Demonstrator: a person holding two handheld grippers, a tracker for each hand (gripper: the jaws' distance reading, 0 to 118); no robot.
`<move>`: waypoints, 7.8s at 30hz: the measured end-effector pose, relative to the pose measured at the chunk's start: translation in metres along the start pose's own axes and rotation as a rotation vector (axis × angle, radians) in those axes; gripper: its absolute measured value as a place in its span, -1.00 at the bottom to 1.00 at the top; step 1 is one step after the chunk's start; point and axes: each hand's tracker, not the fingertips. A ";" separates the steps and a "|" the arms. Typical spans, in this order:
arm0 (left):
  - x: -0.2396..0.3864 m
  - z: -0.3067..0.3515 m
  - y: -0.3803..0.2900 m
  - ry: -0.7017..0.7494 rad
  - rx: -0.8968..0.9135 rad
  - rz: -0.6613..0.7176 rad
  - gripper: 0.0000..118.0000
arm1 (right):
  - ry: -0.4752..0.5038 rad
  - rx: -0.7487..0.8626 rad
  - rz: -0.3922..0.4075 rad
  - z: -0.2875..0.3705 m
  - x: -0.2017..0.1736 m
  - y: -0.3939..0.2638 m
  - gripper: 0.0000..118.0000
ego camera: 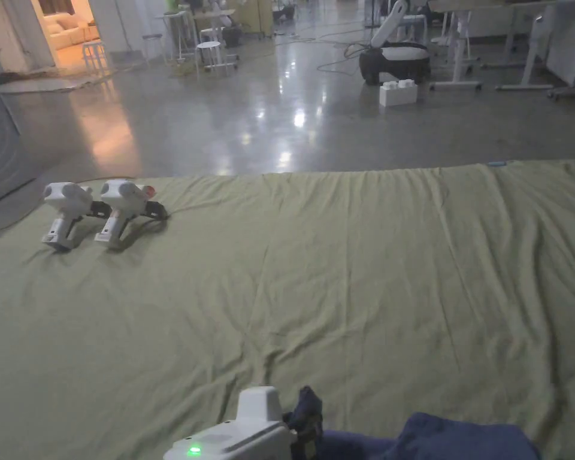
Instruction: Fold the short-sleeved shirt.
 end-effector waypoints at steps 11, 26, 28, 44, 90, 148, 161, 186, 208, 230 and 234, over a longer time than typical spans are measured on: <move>-0.018 0.009 -0.001 -0.125 0.085 0.186 0.34 | -0.081 -0.057 -0.092 0.006 0.038 -0.029 -1.00; -0.020 -0.073 -0.044 -0.207 -0.150 0.367 -0.99 | -0.089 -0.105 -0.109 -0.005 0.035 -0.032 -1.00; -0.023 -0.056 -0.037 -0.215 -0.135 0.328 -0.90 | -0.076 -0.110 -0.110 -0.010 0.033 -0.031 -1.00; -0.185 0.014 -0.041 -0.264 0.049 0.819 0.19 | 0.036 -0.136 -0.128 -0.025 0.015 -0.039 -1.00; 0.051 -0.080 -0.038 -0.348 -0.225 0.151 -0.99 | -0.048 -0.142 -0.230 -0.005 0.050 -0.071 -1.00; -0.405 0.150 0.086 0.327 0.054 0.575 -0.39 | 0.305 -0.556 -0.240 -0.190 -0.045 -0.088 -1.00; -0.300 0.259 0.102 0.673 0.401 0.307 0.58 | 0.258 -0.296 -0.142 -0.143 -0.022 -0.025 -1.00; 0.095 0.252 0.060 0.484 0.773 -0.516 -0.91 | -0.029 0.356 0.241 -0.019 -0.034 0.095 -1.00; 0.088 0.254 0.057 0.393 0.755 -0.405 -1.00 | -0.043 0.330 0.180 -0.023 -0.042 0.082 -1.00; 0.093 0.256 0.060 0.360 0.765 -0.398 1.00 | 0.006 0.347 0.123 -0.026 -0.044 0.081 0.79; 0.093 0.255 0.060 0.357 0.770 -0.379 1.00 | 0.015 0.342 0.119 -0.026 -0.046 0.082 1.00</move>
